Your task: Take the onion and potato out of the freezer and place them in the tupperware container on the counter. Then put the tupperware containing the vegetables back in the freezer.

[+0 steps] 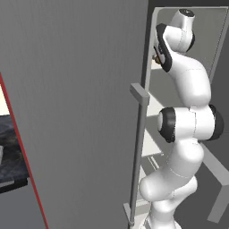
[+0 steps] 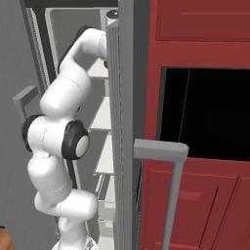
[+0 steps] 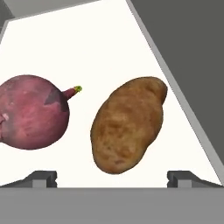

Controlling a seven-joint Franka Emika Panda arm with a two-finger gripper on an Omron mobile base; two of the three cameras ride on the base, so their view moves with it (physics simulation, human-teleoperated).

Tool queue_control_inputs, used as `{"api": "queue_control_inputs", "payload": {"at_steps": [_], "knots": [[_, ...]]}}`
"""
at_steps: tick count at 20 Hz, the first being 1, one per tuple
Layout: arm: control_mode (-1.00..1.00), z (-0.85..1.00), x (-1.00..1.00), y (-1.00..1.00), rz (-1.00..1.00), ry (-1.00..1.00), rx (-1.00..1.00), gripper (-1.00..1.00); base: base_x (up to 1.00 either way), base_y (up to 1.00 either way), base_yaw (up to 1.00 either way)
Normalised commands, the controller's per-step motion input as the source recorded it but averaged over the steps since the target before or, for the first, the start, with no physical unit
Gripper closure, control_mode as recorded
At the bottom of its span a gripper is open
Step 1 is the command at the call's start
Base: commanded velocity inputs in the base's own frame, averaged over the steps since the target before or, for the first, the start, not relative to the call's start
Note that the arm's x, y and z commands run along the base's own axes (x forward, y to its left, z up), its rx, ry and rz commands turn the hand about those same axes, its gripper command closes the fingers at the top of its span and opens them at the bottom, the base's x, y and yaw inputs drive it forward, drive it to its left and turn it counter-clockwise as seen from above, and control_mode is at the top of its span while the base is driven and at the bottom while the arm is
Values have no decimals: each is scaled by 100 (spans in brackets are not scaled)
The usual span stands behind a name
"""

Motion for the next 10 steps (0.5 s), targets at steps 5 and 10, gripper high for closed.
{"api": "queue_control_inputs", "payload": {"at_steps": [5,10], "knots": [[-100,-17,36,0,0,0,0,-100,0,0,0],[-100,-12,35,-3,0,0,1,-100,0,0,0]]}}
